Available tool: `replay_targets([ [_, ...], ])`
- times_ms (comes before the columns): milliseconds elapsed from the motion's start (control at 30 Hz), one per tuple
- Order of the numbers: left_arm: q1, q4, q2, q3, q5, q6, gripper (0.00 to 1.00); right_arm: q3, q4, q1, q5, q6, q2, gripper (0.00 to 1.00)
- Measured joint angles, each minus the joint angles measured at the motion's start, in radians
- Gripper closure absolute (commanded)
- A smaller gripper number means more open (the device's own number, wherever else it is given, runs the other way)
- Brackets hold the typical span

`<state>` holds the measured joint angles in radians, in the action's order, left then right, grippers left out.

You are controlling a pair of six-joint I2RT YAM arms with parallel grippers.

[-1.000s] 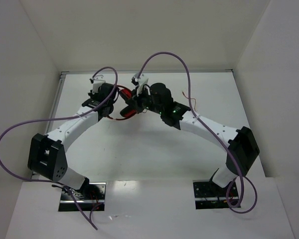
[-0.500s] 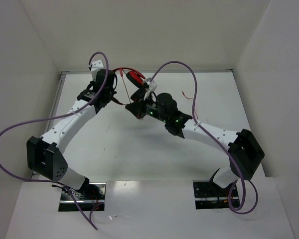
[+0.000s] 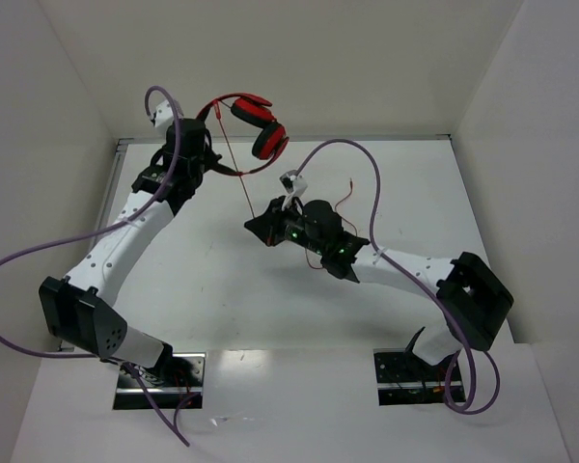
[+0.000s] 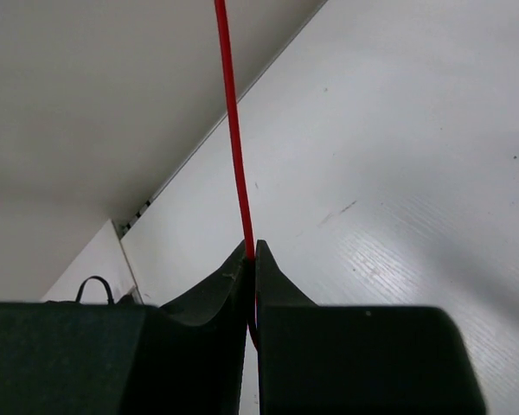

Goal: Wrap the headphones

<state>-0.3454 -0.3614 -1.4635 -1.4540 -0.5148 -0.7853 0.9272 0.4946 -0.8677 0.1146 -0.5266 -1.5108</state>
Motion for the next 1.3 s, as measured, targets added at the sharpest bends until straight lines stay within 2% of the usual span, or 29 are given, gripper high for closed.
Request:
replay_targets([
  [200, 0.0, -0.009, 0.006, -0.072, 0.073, -0.008, 1.0, -0.074, 0.061, -0.003, -0.071, 0.021, 0.002, 0.92],
  [300, 0.012, -0.018, 0.013, -0.114, 0.114, -0.015, 1.0, -0.115, 0.075, -0.006, -0.112, 0.055, 0.002, 0.95],
  [500, 0.032, -0.051, 0.075, -0.162, 0.185, -0.035, 1.0, -0.166, 0.116, -0.008, -0.185, 0.122, -0.01, 0.97],
  [933, 0.03, -0.179, 0.148, -0.175, 0.29, -0.058, 1.0, -0.155, 0.278, -0.011, -0.229, 0.23, -0.143, 0.99],
  [1133, 0.03, -0.196, 0.212, -0.185, 0.288, -0.088, 1.0, -0.153, 0.248, -0.011, -0.269, 0.263, -0.198, 0.84],
  [1267, 0.03, -0.186, 0.271, -0.199, 0.308, -0.101, 1.0, -0.154, 0.222, -0.007, -0.289, 0.287, -0.215, 0.99],
  [1300, 0.03, -0.185, 0.281, -0.201, 0.314, -0.106, 1.0, -0.154, 0.222, -0.005, -0.29, 0.292, -0.215, 1.0],
])
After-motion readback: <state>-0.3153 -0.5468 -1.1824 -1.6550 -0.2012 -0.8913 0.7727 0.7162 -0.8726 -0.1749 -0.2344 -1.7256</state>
